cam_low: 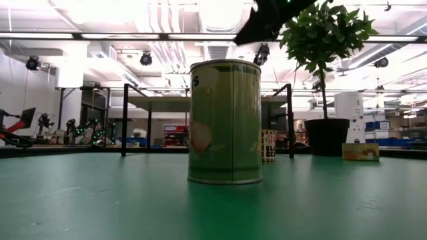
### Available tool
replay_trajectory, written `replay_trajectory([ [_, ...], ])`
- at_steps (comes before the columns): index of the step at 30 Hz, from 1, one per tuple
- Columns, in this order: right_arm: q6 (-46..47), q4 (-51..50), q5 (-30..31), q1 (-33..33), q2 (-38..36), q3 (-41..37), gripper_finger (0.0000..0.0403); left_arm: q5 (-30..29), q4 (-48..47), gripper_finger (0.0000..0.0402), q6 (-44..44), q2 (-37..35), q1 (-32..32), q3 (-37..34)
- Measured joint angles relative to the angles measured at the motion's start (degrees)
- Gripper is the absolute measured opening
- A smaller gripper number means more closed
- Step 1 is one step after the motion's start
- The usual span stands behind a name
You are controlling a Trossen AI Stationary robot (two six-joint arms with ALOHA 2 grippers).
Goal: Pick and place cans onto a shelf
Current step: Put the right canned corn on the shelf
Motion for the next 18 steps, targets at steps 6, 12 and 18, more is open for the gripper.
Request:
replay_trajectory([
  [6, -1.39, -1.21, 2.22, -0.63, 2.82, -0.02, 0.0020, 0.00, -0.34, 0.0000, 0.62, 0.00, 0.00, 0.00],
  [12, -1.80, -0.68, 5.45, -1.63, 5.14, -0.02, 0.0010, 0.00, -0.39, 0.0000, 0.66, 0.00, 0.00, 0.00],
  [18, -4.63, -0.93, 16.84, -2.13, 5.16, -0.02, 0.0009, 0.00, -0.73, 0.0000, 0.80, 0.00, -0.01, 0.00],
])
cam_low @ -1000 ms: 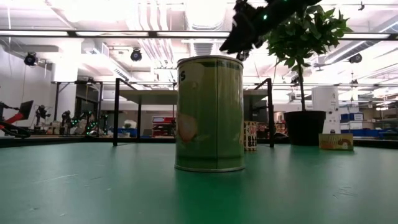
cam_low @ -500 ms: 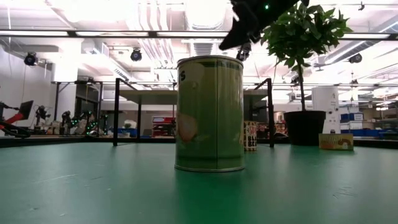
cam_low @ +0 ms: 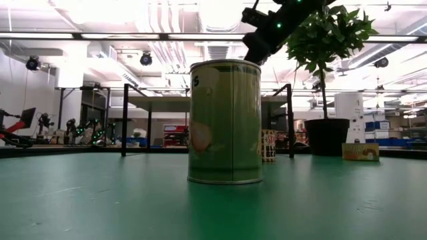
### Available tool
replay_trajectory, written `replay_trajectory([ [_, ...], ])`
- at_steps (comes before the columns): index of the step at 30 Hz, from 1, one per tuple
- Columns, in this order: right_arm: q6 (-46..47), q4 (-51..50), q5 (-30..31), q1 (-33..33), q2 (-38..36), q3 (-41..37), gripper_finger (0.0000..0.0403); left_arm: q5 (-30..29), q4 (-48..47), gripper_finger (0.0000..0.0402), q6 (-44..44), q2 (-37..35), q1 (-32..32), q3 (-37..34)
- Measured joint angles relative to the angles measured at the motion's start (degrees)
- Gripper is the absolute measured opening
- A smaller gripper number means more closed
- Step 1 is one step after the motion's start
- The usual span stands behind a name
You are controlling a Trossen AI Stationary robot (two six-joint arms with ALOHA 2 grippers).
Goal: Pick and place cans onto a shelf
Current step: Put the right canned corn on the shelf
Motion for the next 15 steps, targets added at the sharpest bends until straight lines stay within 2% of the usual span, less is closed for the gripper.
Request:
replay_trajectory([
  [3, -0.16, -0.03, 1.66, -0.10, -0.93, 0.00, 0.0009, 0.00, -0.04, 0.0000, 0.00, 0.00, 0.01, 0.00],
  [8, 2.54, 0.04, -2.06, 0.14, -1.47, 0.00, 0.0009, 0.02, -0.21, 0.0000, 0.00, 0.00, 0.00, 0.00],
  [15, 5.21, -0.20, -3.74, 1.90, -1.59, -2.43, 0.0009, 0.00, -0.47, 0.0000, -0.33, 0.02, 0.00, 0.00],
])
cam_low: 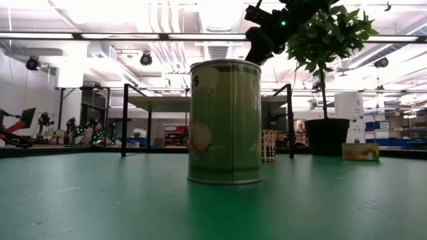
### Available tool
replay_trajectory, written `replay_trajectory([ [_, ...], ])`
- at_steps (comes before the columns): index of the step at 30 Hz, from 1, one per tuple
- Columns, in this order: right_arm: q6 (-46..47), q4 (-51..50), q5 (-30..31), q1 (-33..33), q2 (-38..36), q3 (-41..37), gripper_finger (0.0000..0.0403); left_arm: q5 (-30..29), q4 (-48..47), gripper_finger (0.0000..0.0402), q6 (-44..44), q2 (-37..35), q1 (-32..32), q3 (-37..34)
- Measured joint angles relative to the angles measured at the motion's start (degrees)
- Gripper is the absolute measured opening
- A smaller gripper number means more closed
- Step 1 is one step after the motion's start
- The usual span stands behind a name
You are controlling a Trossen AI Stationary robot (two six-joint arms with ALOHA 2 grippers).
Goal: Pick and place cans onto a shelf
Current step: Put the right canned corn on the shelf
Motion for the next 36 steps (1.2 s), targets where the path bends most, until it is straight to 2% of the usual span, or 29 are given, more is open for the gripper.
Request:
replay_trajectory([
  [9, 11.83, -1.75, 0.81, 9.17, 0.06, -4.48, 0.0009, 0.00, -0.71, 0.0000, -0.53, 0.00, 0.00, 0.00],
  [16, 26.76, -17.49, 1.17, 16.58, 0.17, -2.20, 0.0009, -0.02, -1.81, 0.0000, -0.55, -0.02, -0.02, 0.00],
  [21, 31.53, -18.96, 7.16, 23.55, 0.30, -2.46, 0.0009, -0.02, -2.74, 0.0000, -1.05, -0.02, 0.00, 0.00],
  [25, 32.13, -18.22, 14.11, 28.19, 0.30, -2.55, 0.0009, -0.02, -2.80, 0.0000, -1.53, -0.02, -0.01, 0.00],
  [28, 31.37, -16.04, 16.86, 30.15, 0.30, -2.57, 0.0009, -0.03, -2.80, 0.0000, -2.19, -0.02, 0.00, 0.00],
  [36, 22.20, -6.21, 17.42, 31.59, 0.30, -4.06, 0.0009, -0.02, -1.26, 0.0000, -3.98, -0.02, 0.00, 0.00],
])
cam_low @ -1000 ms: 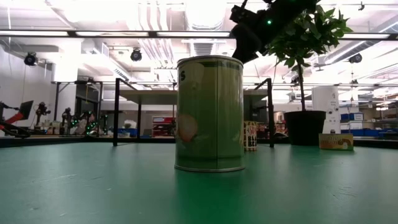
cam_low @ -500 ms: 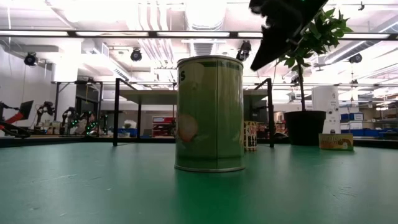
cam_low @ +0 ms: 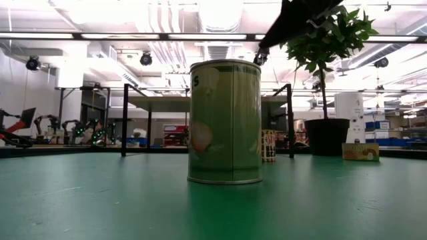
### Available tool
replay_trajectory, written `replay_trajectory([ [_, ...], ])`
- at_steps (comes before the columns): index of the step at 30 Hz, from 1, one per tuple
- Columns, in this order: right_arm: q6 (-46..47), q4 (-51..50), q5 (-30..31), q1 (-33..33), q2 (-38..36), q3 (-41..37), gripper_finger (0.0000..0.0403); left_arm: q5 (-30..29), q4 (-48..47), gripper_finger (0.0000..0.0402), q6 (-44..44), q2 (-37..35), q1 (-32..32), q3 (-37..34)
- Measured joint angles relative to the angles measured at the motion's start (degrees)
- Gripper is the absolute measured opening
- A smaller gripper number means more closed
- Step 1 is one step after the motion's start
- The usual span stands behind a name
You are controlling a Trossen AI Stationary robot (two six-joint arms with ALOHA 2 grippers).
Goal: Pick and place cans onto a shelf
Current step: Put the right canned corn on the shelf
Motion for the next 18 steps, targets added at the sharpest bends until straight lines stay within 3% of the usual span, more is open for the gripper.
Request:
replay_trajectory([
  [8, -5.24, 1.17, -2.03, -2.40, -0.10, 3.92, 0.0009, 0.00, 2.94, 0.0000, 1.67, -0.32, 0.00, 0.00],
  [12, -6.91, -4.33, -4.86, -5.39, -0.11, 10.25, 0.0009, -0.14, 2.90, 0.0000, 3.58, -1.27, 0.00, 0.00],
  [18, -9.71, -12.37, -10.95, -13.29, 0.38, 21.58, 0.0009, -5.44, 1.22, 0.0000, 4.51, -3.64, -0.08, -0.64],
])
